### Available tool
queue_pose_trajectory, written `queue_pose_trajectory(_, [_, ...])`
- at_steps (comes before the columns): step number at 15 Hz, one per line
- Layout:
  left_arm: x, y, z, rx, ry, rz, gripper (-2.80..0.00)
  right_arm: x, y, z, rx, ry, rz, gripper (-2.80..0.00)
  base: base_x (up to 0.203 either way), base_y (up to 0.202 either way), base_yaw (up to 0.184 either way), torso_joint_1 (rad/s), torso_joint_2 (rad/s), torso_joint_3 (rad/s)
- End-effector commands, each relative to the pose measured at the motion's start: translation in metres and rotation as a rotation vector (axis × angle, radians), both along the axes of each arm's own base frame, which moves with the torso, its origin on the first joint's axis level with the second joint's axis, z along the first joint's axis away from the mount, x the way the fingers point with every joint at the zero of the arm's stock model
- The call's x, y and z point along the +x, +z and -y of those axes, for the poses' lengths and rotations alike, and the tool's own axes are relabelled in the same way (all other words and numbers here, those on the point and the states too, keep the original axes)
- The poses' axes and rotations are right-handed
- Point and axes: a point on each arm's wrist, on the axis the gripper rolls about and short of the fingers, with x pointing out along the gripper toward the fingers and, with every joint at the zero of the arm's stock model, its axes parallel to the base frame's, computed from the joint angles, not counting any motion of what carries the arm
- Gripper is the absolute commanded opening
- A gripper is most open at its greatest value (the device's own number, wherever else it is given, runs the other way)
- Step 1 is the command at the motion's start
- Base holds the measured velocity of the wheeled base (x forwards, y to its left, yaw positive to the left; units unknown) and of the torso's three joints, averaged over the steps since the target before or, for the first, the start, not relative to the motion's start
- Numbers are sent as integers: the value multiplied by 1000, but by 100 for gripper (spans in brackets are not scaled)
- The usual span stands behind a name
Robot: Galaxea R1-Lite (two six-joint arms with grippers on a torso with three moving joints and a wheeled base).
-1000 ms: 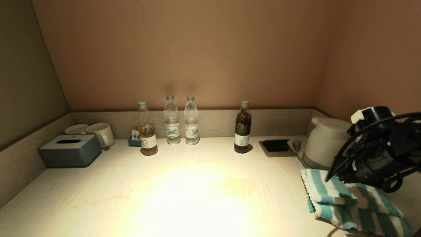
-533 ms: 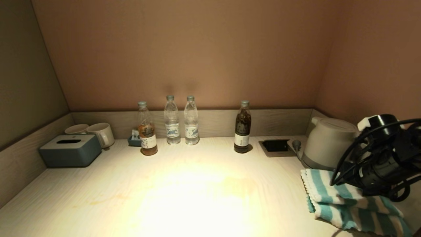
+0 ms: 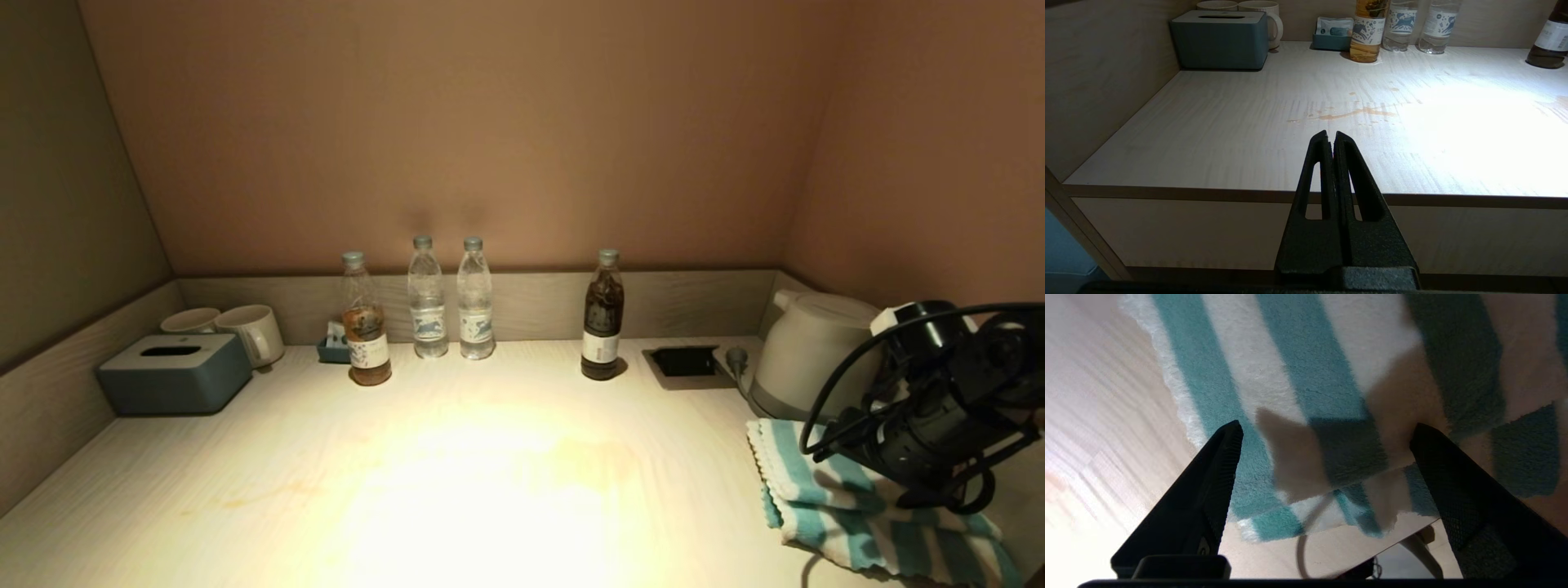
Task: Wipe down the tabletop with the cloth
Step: Pick up the tablecloth
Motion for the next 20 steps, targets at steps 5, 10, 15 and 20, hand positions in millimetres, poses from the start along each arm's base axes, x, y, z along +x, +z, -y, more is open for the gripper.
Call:
queue_pose_trajectory(5, [0, 0, 0, -1, 1, -2, -280, 16, -29, 12, 25, -64, -48, 0, 0, 0, 0, 0, 0, 0])
queue_pose_trajectory(10, [0, 0, 0, -1, -1, -2, -280, 17, -38, 13, 39, -81, -79, 0, 0, 0, 0, 0, 0, 0])
queue_pose_trajectory(15, [0, 0, 0, -1, 1, -2, -280, 17, -47, 13, 45, -76, -112, -280, 0, 0, 0, 0, 0, 0])
queue_pose_trajectory(20, [0, 0, 0, -1, 1, -2, -280, 15, -38, 7, 41, -58, -84, -280, 0, 0, 0, 0, 0, 0])
